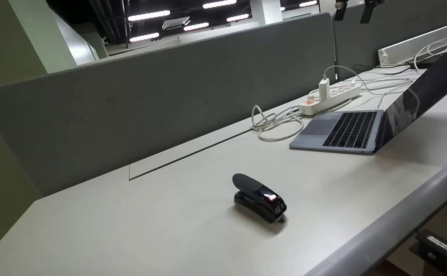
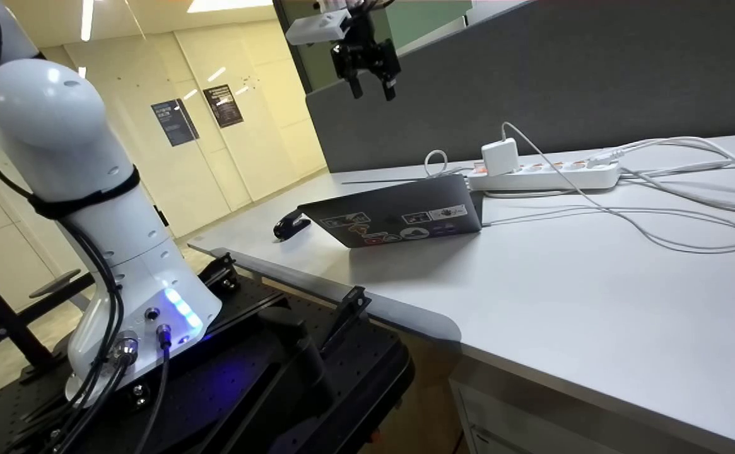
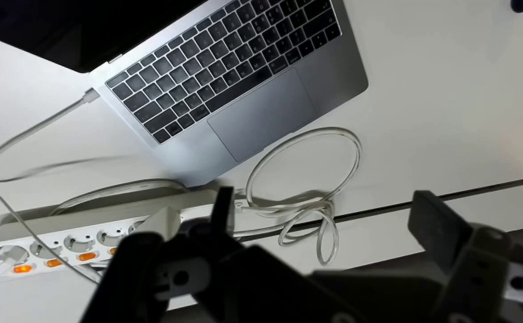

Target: Fold the laptop

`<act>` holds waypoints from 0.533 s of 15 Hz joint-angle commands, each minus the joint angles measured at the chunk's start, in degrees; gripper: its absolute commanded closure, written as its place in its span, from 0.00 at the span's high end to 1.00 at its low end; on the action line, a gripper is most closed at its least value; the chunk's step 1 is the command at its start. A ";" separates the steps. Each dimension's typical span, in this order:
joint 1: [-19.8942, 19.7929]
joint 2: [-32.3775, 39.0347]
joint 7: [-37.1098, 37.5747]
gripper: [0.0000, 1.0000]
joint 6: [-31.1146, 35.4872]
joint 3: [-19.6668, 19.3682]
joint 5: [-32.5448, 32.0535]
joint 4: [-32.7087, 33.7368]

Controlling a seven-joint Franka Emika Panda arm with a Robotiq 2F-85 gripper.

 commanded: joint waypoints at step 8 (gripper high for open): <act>-8.34 -5.81 -0.38 1.00 -7.92 4.63 -19.35 -9.59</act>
